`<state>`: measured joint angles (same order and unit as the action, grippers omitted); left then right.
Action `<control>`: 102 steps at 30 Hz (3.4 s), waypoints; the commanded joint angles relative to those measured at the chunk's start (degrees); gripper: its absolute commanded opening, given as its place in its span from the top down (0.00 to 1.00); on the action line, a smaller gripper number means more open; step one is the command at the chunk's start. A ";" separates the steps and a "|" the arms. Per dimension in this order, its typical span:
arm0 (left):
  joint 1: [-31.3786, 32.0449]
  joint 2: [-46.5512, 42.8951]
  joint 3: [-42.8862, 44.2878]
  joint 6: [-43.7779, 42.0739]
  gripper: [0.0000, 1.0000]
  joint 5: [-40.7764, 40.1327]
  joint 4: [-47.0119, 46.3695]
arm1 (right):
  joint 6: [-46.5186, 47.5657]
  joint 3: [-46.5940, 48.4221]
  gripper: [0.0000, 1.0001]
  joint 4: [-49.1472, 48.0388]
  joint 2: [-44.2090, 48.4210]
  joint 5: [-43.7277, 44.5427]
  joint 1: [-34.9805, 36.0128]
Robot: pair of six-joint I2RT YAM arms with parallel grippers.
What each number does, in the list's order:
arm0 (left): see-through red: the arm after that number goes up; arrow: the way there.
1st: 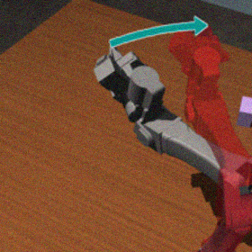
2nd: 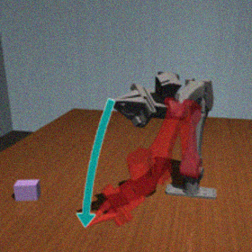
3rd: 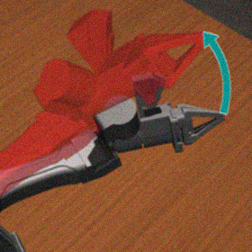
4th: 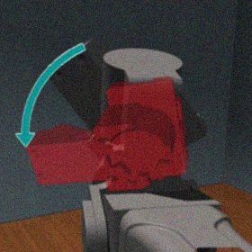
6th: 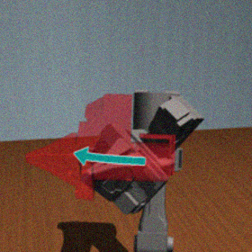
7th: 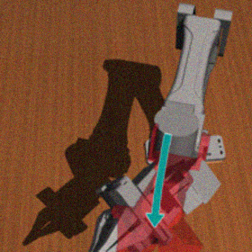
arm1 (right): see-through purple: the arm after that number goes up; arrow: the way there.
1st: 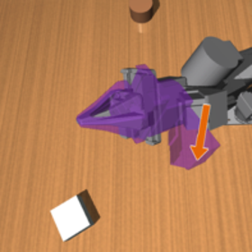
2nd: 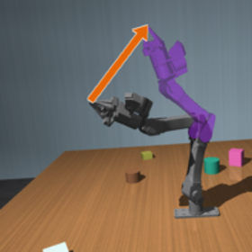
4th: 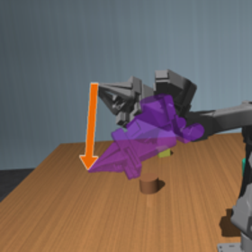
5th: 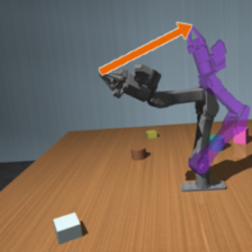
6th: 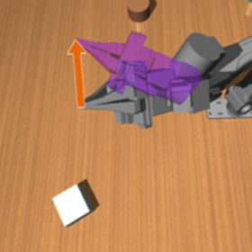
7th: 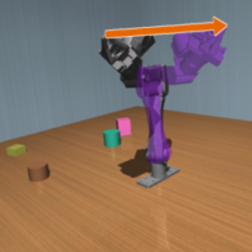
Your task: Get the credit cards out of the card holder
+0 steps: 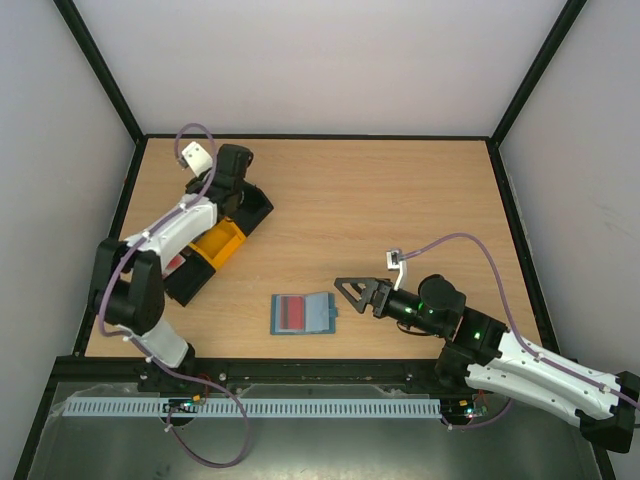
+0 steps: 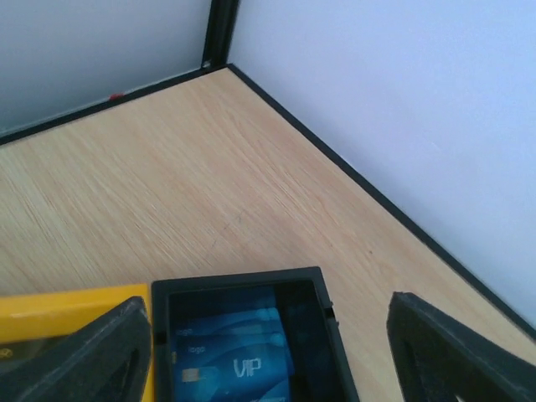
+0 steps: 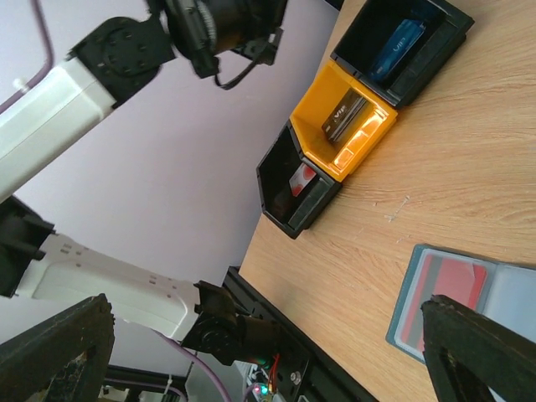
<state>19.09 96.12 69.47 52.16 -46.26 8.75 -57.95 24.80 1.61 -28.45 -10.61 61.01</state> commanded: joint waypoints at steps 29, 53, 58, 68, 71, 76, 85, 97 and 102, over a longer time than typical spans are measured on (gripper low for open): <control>19.60 -46.11 -36.33 -7.45 0.16 52.36 5.09 | -6.72 -6.41 0.43 -5.51 -13.31 0.97 -0.17; 23.32 -54.66 -55.24 3.71 0.03 59.02 -8.48 | -7.33 0.51 0.73 -23.70 -46.36 -2.70 3.43; 23.05 -56.12 -55.20 4.63 0.03 57.59 -5.20 | -5.33 3.01 0.73 -23.78 -52.30 -1.58 4.95; 22.74 -58.61 -54.82 6.49 0.03 56.63 -2.90 | -2.85 5.80 0.76 -20.41 -59.56 3.31 6.65; 22.74 -58.59 -54.67 6.13 0.03 56.54 -2.52 | -2.31 5.53 0.77 -20.65 -61.14 3.52 6.71; 22.74 -57.85 -55.08 5.54 0.03 58.60 -5.08 | -2.34 3.98 0.83 -21.74 -62.67 5.17 7.23; 22.78 -57.03 -57.64 8.41 0.03 60.97 -11.29 | -4.28 -0.79 0.98 -27.22 -63.38 5.79 7.86; 22.83 -54.43 -61.18 11.22 0.01 63.74 -21.52 | -6.03 -3.49 0.98 -33.86 -64.20 3.68 7.89; 22.82 -52.90 -62.29 11.85 0.01 63.96 -24.74 | -6.29 -3.69 0.98 -34.80 -64.74 3.24 7.89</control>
<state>42.09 42.06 8.78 63.07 16.73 -11.40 -63.72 22.57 -34.61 -91.50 -7.22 68.34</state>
